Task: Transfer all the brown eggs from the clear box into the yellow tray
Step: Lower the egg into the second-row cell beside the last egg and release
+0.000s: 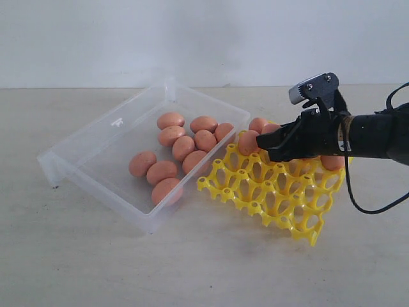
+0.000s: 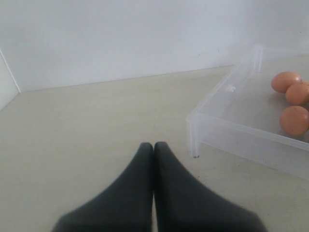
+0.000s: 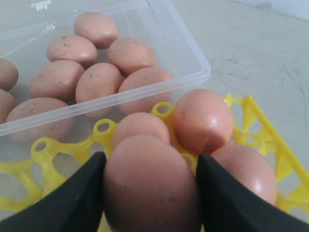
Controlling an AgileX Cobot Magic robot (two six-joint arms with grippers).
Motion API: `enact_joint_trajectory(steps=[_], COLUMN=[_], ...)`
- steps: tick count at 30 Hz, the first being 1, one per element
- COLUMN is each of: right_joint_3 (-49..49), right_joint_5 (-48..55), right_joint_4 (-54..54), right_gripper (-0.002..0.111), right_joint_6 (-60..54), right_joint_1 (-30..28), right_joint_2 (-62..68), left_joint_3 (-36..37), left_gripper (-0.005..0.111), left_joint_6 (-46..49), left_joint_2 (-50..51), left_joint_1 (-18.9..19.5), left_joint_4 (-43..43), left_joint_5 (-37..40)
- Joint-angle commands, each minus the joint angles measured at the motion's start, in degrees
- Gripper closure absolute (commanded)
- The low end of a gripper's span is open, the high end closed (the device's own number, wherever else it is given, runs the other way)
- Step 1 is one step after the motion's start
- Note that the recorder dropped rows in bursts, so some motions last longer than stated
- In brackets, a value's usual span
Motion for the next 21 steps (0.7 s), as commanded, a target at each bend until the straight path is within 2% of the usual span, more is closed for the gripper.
enact_joint_trajectory(steps=[1, 3, 4, 14, 16, 19, 21], right_joint_3=[-0.3, -0.3, -0.3, -0.3, -0.3, -0.3, -0.3], right_joint_5=[-0.7, -0.7, -0.6, -0.6, -0.5, -0.3, -0.3], right_joint_4=[0.3, 0.3, 0.3, 0.3, -0.1, -1.1, -1.3], right_gripper=[0.08, 0.068, 0.066, 0.066, 0.06, 0.045, 0.042], right_joint_6=[-0.3, -0.3, -0.3, -0.1, 0.1, -0.2, -0.5], right_joint_1=[-0.1, -0.1, -0.1, -0.1, -0.1, -0.1, -0.1], right_joint_2=[-0.1, -0.1, -0.1, -0.1, -0.1, -0.1, -0.1], left_joint_3=[0.2, 0.2, 0.2, 0.2, 0.2, 0.2, 0.2], left_gripper=[0.111, 0.111, 0.111, 0.111, 0.111, 0.111, 0.111], left_joint_6=[-0.5, -0.5, -0.5, -0.5, -0.5, -0.5, -0.5], left_joint_2=[-0.1, -0.1, -0.1, -0.1, -0.1, -0.1, -0.1], left_joint_1=[-0.1, -0.1, -0.1, -0.1, -0.1, -0.1, -0.1], left_joint_4=[-0.2, -0.2, -0.2, -0.2, -0.2, -0.2, -0.2], left_joint_5=[-0.4, -0.4, -0.4, -0.5, -0.5, -0.5, -0.5])
